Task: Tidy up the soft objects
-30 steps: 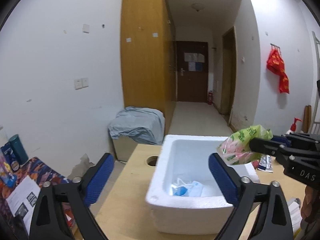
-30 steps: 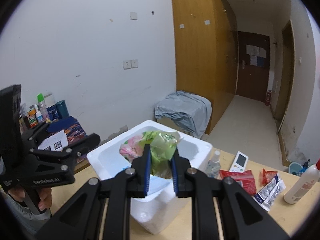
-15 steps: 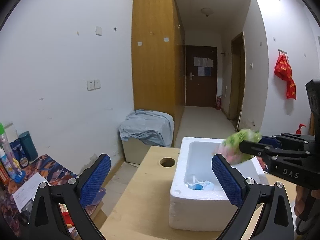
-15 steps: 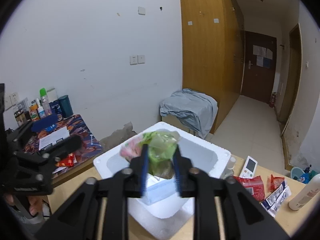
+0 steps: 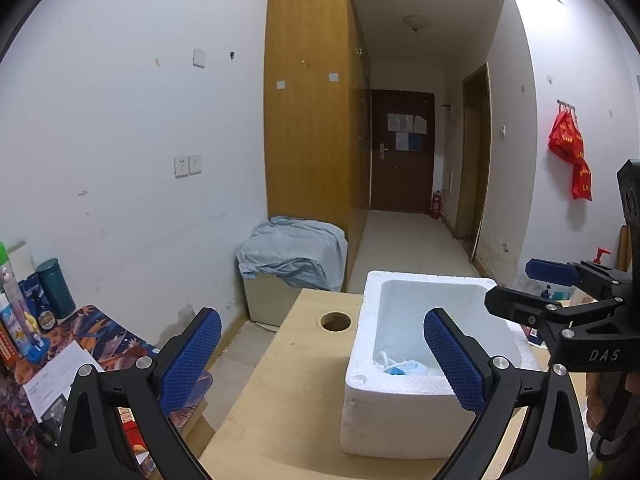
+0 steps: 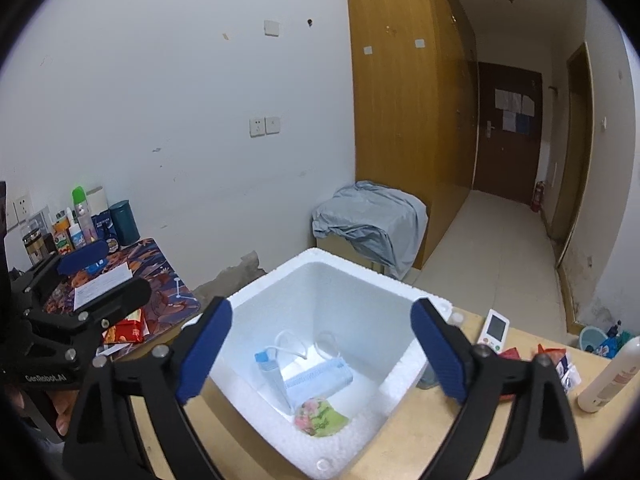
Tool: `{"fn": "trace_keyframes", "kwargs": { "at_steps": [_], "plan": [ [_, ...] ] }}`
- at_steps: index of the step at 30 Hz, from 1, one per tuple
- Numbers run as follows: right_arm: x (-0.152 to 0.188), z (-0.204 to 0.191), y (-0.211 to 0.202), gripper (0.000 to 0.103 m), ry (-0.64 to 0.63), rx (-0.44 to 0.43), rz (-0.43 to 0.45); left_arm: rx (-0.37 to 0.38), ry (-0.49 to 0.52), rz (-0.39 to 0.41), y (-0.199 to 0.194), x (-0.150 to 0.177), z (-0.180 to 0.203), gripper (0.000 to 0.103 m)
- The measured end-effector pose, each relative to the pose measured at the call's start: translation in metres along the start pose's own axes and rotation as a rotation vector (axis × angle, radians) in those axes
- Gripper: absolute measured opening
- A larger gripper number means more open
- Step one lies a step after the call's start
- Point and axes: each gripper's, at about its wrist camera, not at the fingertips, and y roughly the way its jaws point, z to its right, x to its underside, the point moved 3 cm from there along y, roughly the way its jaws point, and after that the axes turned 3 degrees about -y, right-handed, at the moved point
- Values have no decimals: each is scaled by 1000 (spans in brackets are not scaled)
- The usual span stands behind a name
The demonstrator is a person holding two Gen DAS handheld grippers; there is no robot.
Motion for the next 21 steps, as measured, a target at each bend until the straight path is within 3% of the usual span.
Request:
{"fn": "trace_keyframes", "kwargs": {
  "at_steps": [4, 21],
  "plan": [
    [1, 6, -4, 103, 33, 5, -5, 9, -14, -1, -5, 1, -1, 101],
    [5, -1, -52, 103, 10, 46, 35, 55, 15, 29, -45, -1, 18, 101]
  ]
}}
